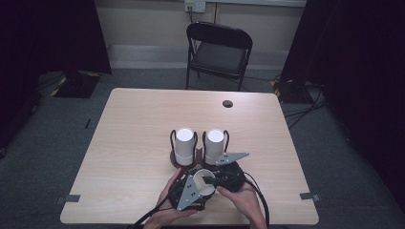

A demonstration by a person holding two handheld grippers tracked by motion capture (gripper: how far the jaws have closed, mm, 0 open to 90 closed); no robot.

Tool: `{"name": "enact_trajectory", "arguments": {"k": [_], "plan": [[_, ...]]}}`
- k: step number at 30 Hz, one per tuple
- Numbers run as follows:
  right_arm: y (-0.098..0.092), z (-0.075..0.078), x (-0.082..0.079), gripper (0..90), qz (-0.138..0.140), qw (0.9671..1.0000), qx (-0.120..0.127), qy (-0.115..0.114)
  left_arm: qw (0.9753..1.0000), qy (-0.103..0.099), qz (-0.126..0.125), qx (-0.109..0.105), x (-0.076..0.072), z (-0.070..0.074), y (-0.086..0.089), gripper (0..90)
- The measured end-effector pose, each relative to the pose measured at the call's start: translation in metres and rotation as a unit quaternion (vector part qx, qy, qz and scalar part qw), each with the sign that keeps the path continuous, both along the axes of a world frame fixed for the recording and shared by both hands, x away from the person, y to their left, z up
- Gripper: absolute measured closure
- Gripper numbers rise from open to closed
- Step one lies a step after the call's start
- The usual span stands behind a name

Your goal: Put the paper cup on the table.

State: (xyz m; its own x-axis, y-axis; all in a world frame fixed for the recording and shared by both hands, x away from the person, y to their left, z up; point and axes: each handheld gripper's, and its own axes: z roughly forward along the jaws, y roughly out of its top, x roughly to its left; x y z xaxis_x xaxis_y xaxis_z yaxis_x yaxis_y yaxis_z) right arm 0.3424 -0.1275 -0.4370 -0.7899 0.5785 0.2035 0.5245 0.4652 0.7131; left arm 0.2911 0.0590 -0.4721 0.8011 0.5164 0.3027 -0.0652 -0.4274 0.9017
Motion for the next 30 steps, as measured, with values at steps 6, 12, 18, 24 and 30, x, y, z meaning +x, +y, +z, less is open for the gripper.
{"name": "enact_trajectory", "arguments": {"k": [6, 12, 18, 24, 30], "plan": [[-0.005, 0.000, -0.005, 74.2, -0.016, 0.9994, 0.022, -0.022, 0.9998, 0.014, 0.011, -0.012, 0.004, -0.001, 0.001, 22.9], [-0.012, 0.002, -0.007, 69.8, -0.033, 0.9973, 0.053, -0.039, 0.9992, 0.025, 0.022, -0.023, 0.010, -0.001, 0.007, 23.0], [-0.018, 0.000, -0.008, 65.0, -0.044, 0.9937, 0.086, -0.055, 0.9979, 0.040, 0.036, -0.037, 0.014, -0.001, 0.013, 23.0], [-0.027, 0.000, -0.010, 55.8, -0.065, 0.9874, 0.123, -0.076, 0.9961, 0.053, 0.045, -0.055, 0.017, 0.000, 0.021, 23.1], [-0.033, -0.001, -0.011, 44.2, -0.088, 0.9818, 0.132, -0.104, 0.9935, 0.059, 0.056, -0.080, 0.018, 0.003, 0.033, 23.1]]}}
